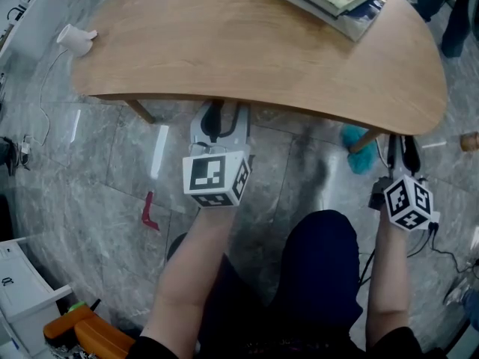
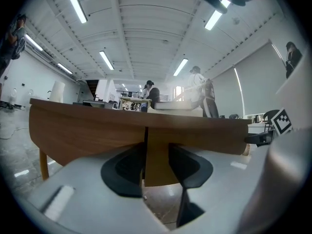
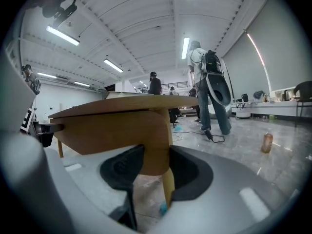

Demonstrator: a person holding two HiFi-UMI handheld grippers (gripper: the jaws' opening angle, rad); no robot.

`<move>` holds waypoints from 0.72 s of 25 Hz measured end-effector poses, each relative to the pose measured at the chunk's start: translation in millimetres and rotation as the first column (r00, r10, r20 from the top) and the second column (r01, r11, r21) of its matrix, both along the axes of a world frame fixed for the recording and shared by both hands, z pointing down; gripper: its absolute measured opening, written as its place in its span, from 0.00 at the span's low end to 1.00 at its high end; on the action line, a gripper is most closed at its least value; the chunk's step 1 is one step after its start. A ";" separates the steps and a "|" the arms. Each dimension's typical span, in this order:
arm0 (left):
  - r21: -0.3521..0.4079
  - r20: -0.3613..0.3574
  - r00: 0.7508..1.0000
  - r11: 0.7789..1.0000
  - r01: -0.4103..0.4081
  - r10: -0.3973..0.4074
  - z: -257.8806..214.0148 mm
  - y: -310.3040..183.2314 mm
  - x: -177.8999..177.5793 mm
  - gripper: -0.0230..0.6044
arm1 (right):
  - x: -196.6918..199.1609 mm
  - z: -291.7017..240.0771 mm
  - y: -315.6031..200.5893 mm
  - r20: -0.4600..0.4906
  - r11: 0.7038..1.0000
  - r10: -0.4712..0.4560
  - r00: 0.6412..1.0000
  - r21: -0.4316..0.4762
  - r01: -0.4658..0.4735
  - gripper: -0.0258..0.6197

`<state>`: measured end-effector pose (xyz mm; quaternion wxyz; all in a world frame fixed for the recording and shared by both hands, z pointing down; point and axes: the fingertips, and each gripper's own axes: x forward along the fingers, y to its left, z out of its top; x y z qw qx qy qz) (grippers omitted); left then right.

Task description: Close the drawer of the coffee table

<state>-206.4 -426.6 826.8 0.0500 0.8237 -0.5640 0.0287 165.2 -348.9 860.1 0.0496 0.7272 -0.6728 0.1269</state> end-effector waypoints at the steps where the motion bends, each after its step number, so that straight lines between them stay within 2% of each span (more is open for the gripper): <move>1: -0.004 0.004 1.000 1.000 -0.005 0.005 0.1 0.4 -1.1 0.30 | 0.0 0.0 0.0 0.003 1.000 -0.004 1.000 -0.003 0.004 0.30; 3: -0.016 -0.011 1.000 1.000 0.006 -0.006 -0.9 4.2 -7.5 0.28 | 0.2 -0.2 1.9 0.014 1.000 -0.013 1.000 -0.010 0.013 0.30; 4: -0.021 -0.027 0.999 1.000 0.017 -0.018 -2.5 7.6 -12.2 0.25 | -0.2 -1.1 3.7 0.025 1.000 -0.018 1.000 -0.011 0.018 0.30; 5: -0.027 -0.041 0.999 0.999 0.026 -0.027 -4.8 11.8 -16.5 0.19 | -1.7 -3.3 6.3 0.039 1.000 -0.025 0.999 -0.010 0.026 0.30; 6: -0.035 -0.046 0.999 0.999 0.027 -0.028 -7.3 16.6 -19.5 0.10 | -4.7 -6.9 10.0 0.057 0.999 -0.037 0.998 -0.009 0.037 0.29; 7: -0.049 -0.045 0.999 0.999 0.019 -0.022 -9.6 22.4 -20.8 0.04 | -9.3 -12.0 14.9 0.077 0.998 -0.055 0.996 -0.010 0.056 0.26; 8: -0.070 -0.039 0.999 0.997 0.008 -0.011 -12.0 29.2 -20.8 0.04 | -15.1 -18.5 21.0 0.097 0.997 -0.079 0.992 -0.016 0.081 0.13; 9: -0.096 -0.031 1.000 0.995 -0.003 0.000 -15.1 36.7 -20.5 0.04 | -21.6 -25.9 27.5 0.115 0.994 -0.105 0.988 -0.028 0.109 0.04; 13: -0.205 -0.022 1.000 0.979 -0.018 0.013 -44.4 73.8 -24.8 0.04 | -43.4 -70.4 54.7 0.132 0.972 -0.186 0.974 -0.120 0.202 0.04; 18: -0.276 -0.034 0.999 0.961 -0.012 0.003 -127.1 111.4 -26.9 0.04 | -53.2 -166.3 73.7 0.130 0.949 -0.225 0.966 -0.194 0.247 0.04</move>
